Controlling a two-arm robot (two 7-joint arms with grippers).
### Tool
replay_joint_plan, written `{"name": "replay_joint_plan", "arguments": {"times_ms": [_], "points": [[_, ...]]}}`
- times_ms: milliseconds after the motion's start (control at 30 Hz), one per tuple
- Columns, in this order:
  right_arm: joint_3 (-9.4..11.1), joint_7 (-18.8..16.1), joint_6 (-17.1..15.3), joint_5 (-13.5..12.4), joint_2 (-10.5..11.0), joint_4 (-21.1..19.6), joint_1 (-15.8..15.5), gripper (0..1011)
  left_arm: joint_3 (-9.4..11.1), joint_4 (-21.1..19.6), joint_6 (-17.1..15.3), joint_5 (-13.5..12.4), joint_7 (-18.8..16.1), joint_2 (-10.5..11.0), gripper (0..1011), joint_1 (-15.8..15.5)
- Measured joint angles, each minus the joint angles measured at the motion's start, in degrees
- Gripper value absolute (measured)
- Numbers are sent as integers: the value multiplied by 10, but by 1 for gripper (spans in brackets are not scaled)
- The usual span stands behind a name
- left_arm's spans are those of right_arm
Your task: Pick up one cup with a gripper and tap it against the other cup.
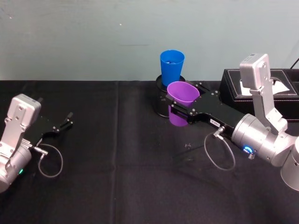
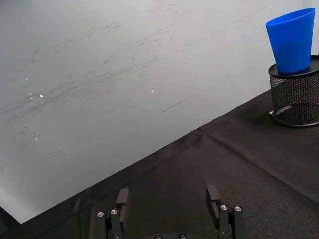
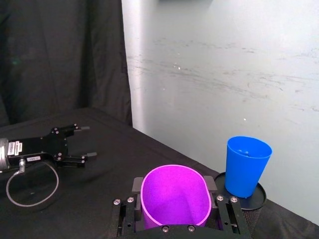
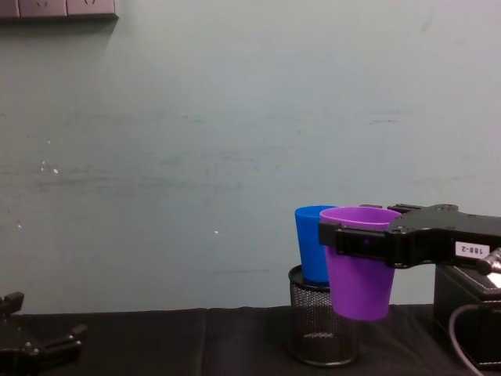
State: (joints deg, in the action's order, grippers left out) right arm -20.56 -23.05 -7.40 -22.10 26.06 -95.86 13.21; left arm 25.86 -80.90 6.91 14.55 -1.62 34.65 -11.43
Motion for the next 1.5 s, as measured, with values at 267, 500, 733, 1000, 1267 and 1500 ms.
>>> {"name": "replay_joint_plan", "arguments": {"times_ms": [267,500,733,1000,1267,1500], "points": [[0,0,0,0,0,0,0,730,0,0,0,0,0,0,1000,0],[0,0,0,0,0,0,0,730,0,0,0,0,0,0,1000,0],[0,0,0,0,0,0,0,730,0,0,0,0,0,0,1000,0],[-18,-5,18,3,-17,51,7,730,0,0,0,0,0,0,1000,0],[-23,-2,34,16,-35,93,24,730,0,0,0,0,0,0,1000,0],[-26,-2,56,32,-52,133,54,730,0,0,0,0,0,0,1000,0]]}}
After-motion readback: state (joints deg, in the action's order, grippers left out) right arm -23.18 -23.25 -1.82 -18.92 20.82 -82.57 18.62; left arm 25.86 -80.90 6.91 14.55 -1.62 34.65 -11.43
